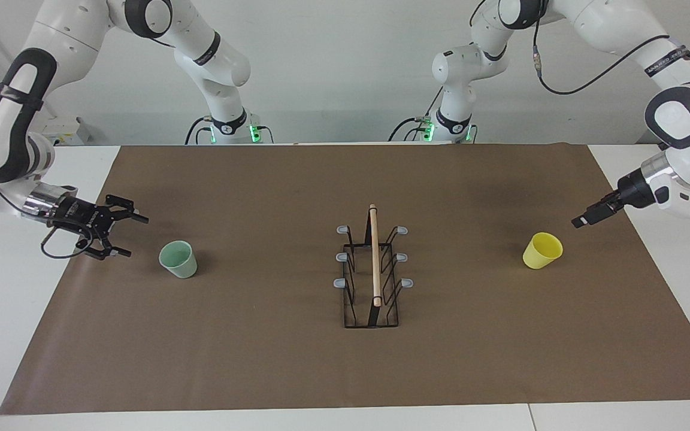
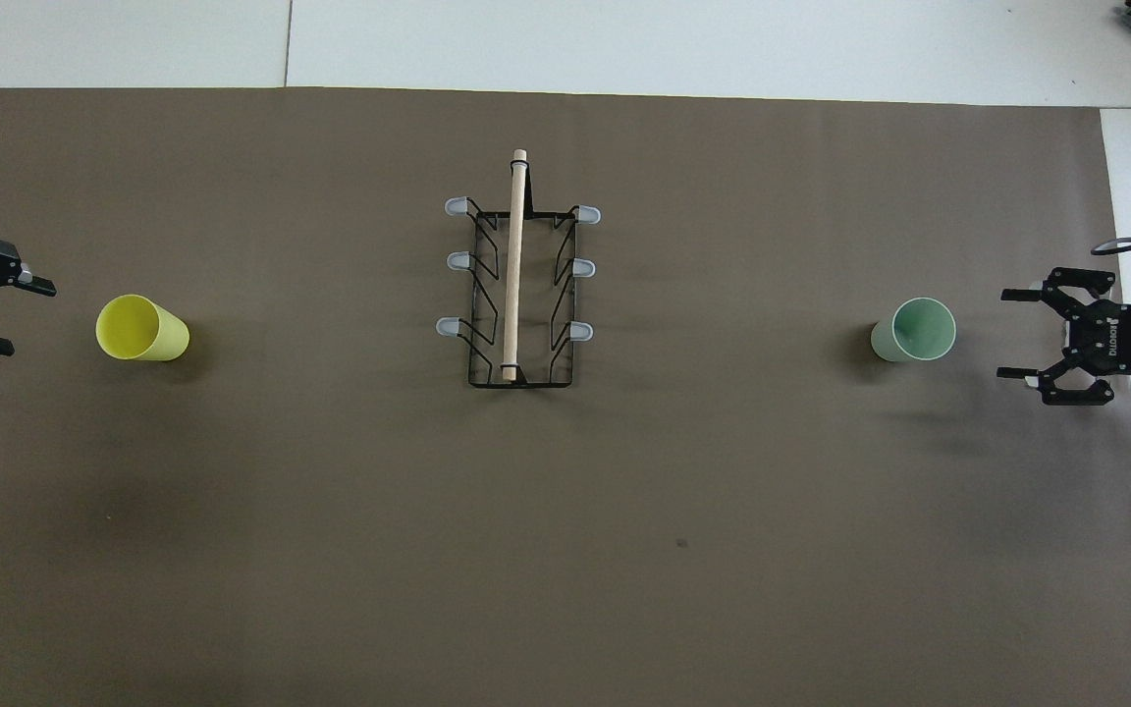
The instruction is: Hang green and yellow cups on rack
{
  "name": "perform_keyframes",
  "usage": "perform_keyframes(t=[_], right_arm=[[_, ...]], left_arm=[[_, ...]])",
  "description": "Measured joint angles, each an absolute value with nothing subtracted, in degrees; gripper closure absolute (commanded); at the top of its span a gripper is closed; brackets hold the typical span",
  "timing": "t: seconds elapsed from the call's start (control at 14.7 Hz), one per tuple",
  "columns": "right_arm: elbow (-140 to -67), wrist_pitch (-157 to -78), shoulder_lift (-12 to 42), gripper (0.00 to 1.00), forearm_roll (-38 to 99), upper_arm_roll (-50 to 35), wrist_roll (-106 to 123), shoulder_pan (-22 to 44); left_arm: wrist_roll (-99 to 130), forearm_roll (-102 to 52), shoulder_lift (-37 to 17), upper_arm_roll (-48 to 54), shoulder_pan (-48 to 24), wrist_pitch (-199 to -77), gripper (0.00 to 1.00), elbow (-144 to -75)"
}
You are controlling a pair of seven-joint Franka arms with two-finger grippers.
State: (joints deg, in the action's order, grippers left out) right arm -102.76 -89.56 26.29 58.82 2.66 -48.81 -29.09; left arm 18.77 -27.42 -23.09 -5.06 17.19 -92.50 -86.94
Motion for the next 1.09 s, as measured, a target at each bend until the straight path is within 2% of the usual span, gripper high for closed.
perform_keyframes(t=[0.07,0.14,0.61,1.09], right_arm=[[-103.08,-89.55,27.08,0.03,59.57,2.66,-47.68,-29.15],[-103.37,-89.55,28.11,0.03,60.18,2.66,-46.29,-29.20],[-103.62,-89.60,34.70,0.03,66.58,2.23,-39.87,-28.85],[-103.61,-90.19,37.62,0.03,69.73,1.61,-36.50,-27.09]], left_arm=[[21.19,-29.89,-24.44,-5.05,18.36,-92.51,0.01,-86.59],[23.54,-32.10,-25.75,-5.05,19.22,-92.51,0.00,-86.13],[37.97,-45.93,-33.10,-5.21,23.55,-93.97,0.00,-84.44],[47.19,-52.82,-34.14,-5.08,23.59,-97.45,0.00,-87.91]])
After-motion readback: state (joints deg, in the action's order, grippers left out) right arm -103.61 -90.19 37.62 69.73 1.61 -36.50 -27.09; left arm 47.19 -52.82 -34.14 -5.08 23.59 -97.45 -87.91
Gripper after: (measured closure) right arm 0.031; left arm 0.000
